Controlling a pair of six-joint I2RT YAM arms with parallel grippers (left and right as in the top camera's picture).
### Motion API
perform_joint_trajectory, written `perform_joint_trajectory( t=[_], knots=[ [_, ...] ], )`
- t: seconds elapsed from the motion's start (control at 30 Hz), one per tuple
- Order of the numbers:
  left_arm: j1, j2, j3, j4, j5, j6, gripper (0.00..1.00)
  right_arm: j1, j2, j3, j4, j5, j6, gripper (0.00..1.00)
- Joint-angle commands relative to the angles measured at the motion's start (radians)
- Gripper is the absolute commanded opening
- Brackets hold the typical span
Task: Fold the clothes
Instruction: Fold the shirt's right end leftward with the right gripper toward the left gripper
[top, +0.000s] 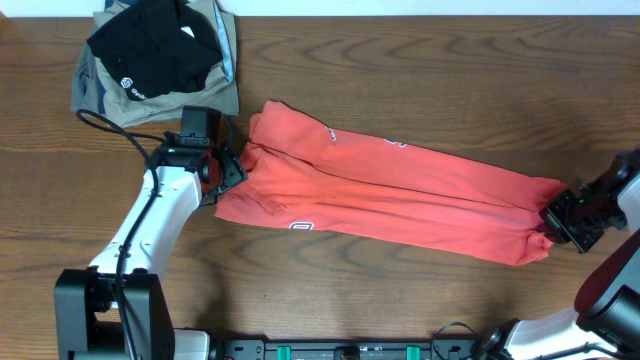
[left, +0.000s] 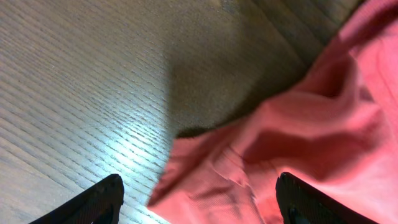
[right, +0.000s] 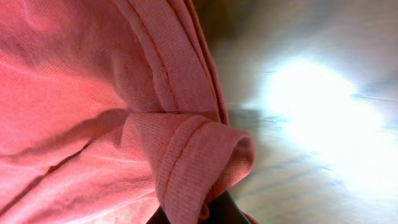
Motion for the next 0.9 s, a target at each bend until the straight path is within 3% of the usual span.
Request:
perform_joint_trajectory(
  t=[0.0, 0.2, 0.4, 0.87],
  knots=[
    [0.006, 0.013, -0.021, -0.003, -0.012, -0.002, 0.80, -0.002, -0.086, 0.026, -0.006, 0.049, 0.037, 0.01],
    [0.006, 0.013, -0.021, -0.001, -0.012, -0.002, 0.80, 0.047, -0.292, 0.035, -0.026, -0.018, 0.025, 0.01],
    [0.006, 0.013, -0.021, 0.007, -0.012, -0.002, 0.80, 0.207, -0.433, 0.035, -0.027, -0.018, 0.013, 0.01],
    [0.006, 0.013, -0.021, 0.004, -0.012, -0.002, 0.80, 0.528, -0.328, 0.018, 0.002, -0.019, 0.072, 0.01]
  ],
)
